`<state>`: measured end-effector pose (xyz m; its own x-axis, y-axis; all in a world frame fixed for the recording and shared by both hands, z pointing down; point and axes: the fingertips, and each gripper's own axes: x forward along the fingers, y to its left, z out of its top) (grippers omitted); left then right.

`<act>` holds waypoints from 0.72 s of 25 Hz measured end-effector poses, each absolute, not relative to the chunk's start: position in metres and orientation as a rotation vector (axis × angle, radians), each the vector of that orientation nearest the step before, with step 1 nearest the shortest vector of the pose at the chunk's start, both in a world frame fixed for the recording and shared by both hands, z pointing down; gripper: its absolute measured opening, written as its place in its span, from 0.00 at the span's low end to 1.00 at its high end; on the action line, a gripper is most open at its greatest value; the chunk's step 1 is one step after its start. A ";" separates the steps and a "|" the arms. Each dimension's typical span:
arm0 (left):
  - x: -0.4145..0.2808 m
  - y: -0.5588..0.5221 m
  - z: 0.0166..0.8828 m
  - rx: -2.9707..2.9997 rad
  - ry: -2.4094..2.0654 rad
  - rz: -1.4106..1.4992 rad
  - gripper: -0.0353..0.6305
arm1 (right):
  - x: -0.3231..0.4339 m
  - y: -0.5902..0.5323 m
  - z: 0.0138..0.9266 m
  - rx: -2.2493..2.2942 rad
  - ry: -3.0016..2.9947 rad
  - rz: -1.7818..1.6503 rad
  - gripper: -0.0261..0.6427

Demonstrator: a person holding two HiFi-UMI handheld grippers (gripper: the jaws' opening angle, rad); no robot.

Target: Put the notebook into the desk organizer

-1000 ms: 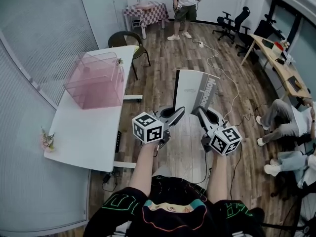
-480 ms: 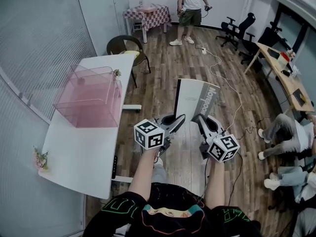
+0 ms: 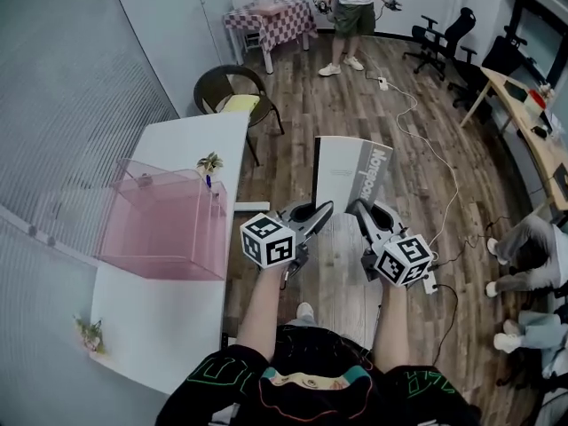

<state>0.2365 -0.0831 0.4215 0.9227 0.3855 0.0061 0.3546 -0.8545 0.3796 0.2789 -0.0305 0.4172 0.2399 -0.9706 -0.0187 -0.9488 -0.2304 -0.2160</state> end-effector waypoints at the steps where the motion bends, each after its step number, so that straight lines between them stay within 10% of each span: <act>1: 0.243 -0.095 0.424 2.699 0.522 0.111 0.06 | 0.285 -0.042 0.419 -2.322 1.831 -0.182 0.07; 18: 0.301 -0.156 0.448 2.635 0.287 0.096 0.06 | 0.355 -0.113 0.442 -2.193 2.019 -0.340 0.07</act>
